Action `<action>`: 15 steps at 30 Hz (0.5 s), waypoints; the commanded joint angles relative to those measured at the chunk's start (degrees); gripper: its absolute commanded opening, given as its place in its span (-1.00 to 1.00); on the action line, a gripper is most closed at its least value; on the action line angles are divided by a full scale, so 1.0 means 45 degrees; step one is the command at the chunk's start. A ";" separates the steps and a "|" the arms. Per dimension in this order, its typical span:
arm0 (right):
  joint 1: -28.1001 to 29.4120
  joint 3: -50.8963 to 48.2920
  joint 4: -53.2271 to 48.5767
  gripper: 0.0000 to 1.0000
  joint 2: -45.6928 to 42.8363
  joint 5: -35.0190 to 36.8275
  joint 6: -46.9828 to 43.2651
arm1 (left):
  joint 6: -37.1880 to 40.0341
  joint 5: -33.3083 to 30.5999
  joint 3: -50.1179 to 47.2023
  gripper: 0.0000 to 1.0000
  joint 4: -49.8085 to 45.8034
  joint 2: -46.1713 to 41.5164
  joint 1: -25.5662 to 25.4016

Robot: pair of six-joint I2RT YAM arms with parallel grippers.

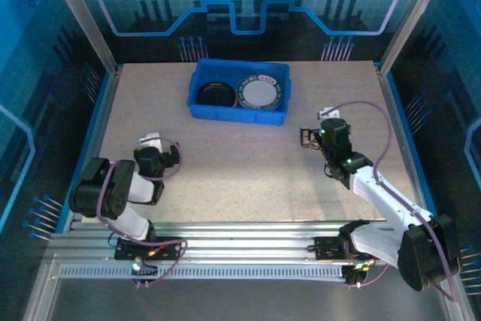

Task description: Place the plates into the plastic bin on the countertop

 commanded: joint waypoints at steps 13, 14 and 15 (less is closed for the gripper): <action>-0.2453 -0.3112 1.2837 0.99 0.6100 -0.2441 -0.2308 | -0.0456 0.0714 0.1154 0.99 0.0520 -0.0494 0.0134; -0.2481 -0.3251 1.2952 0.99 0.6005 -0.2365 -0.2227 | -0.0464 0.0717 0.1164 0.99 0.0474 -0.0501 0.0133; -0.2548 -0.3050 1.2091 0.99 0.5764 -0.2366 -0.2012 | -0.0461 0.0714 0.1183 0.99 0.0452 -0.0493 0.0134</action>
